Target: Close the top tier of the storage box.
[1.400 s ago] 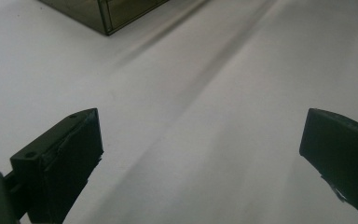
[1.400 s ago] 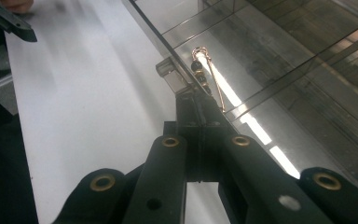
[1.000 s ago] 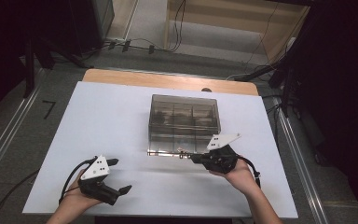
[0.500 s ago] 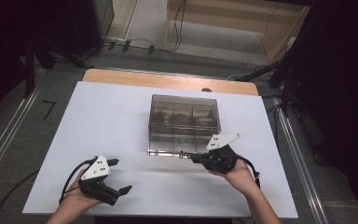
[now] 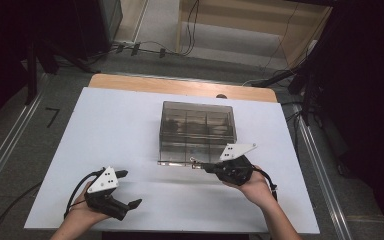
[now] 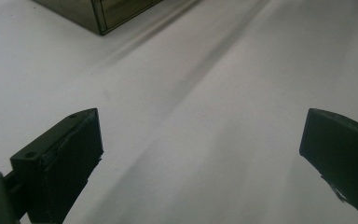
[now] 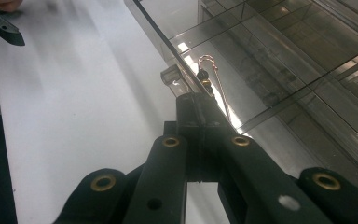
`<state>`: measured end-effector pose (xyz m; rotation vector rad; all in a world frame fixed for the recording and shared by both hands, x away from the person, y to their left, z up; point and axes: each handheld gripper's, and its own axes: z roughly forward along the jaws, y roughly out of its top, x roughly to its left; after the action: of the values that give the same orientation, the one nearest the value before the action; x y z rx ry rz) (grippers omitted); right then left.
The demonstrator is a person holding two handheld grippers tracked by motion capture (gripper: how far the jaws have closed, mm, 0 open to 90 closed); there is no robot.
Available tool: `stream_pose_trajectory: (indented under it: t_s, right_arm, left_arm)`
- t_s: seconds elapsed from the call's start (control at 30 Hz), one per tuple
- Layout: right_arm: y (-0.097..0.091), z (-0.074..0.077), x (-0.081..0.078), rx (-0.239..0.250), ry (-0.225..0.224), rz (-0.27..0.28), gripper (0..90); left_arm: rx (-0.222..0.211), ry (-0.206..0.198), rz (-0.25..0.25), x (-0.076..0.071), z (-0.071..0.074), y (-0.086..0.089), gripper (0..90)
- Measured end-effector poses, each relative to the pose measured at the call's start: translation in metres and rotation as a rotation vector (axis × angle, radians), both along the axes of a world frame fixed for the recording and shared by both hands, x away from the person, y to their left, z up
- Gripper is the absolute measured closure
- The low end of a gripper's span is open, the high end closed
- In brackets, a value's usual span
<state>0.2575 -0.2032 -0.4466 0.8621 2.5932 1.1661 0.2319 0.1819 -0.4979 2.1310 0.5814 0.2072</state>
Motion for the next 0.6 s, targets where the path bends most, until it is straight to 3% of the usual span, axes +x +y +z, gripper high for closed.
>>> stream_pose_trajectory:
  t_s: [0.6]
  right_arm:
    - [-0.0005, -0.0005, 0.0044, 0.023, 0.003, -0.019, 87.5]
  left_arm:
    - [0.004, 0.000, 0.001, 0.0003, -0.0001, 0.0002, 0.0]
